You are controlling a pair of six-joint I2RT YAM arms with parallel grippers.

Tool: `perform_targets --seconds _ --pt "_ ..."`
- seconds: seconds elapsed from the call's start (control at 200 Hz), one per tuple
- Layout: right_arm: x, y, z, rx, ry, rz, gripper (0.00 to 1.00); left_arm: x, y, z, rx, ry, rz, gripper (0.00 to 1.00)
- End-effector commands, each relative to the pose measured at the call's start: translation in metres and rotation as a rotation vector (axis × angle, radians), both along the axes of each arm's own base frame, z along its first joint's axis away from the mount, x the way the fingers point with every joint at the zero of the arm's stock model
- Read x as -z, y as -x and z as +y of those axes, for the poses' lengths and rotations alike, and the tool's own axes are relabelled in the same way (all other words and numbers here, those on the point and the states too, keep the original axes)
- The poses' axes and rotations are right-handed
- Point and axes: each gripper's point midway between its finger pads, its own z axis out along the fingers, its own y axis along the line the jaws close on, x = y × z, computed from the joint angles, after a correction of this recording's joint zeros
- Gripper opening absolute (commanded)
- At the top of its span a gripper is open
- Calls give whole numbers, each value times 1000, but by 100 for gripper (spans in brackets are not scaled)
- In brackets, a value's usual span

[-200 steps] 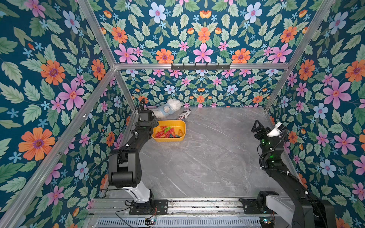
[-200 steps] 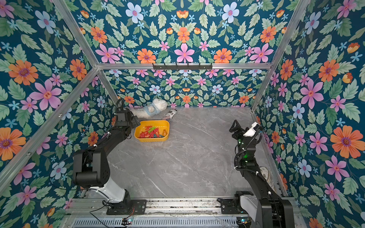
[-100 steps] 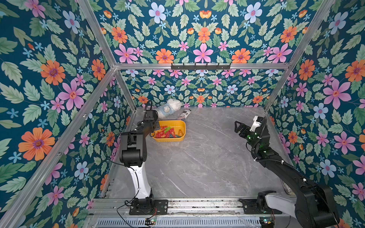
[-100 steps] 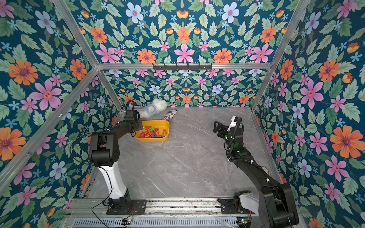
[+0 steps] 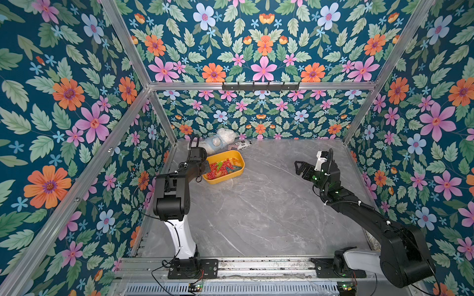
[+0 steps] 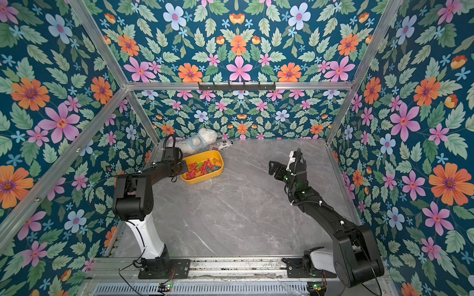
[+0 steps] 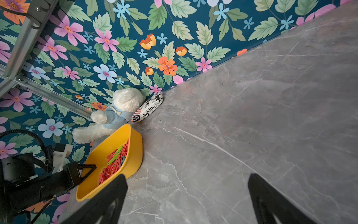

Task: Take the clothespins out of the storage box
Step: Move the storage box to the center of the board.

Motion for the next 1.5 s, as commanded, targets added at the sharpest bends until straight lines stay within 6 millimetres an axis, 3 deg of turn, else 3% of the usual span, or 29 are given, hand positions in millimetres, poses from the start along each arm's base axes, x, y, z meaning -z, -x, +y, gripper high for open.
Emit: perform_targets --seconds 0.0,0.145,0.385,0.605,0.845,1.065,1.32,1.495 --pt "-2 2 4 -16 -14 -5 99 5 23 -9 37 -57 60 0" --pt "0 5 7 -31 -25 1 99 -5 39 -33 71 -76 49 0" --pt "1 12 10 -44 -34 2 99 -13 61 -94 151 -80 26 0" --pt "2 16 12 -51 -40 2 99 -3 65 -151 210 -13 24 0" --pt "10 18 11 -32 -24 57 99 14 89 -207 258 29 32 0" --pt "17 22 26 -67 63 74 99 14 94 -212 285 -10 35 0" --pt "34 19 50 -114 120 140 99 9 87 -217 348 -48 25 10" --pt "49 12 67 -148 156 218 88 9 82 -220 380 -64 30 15"
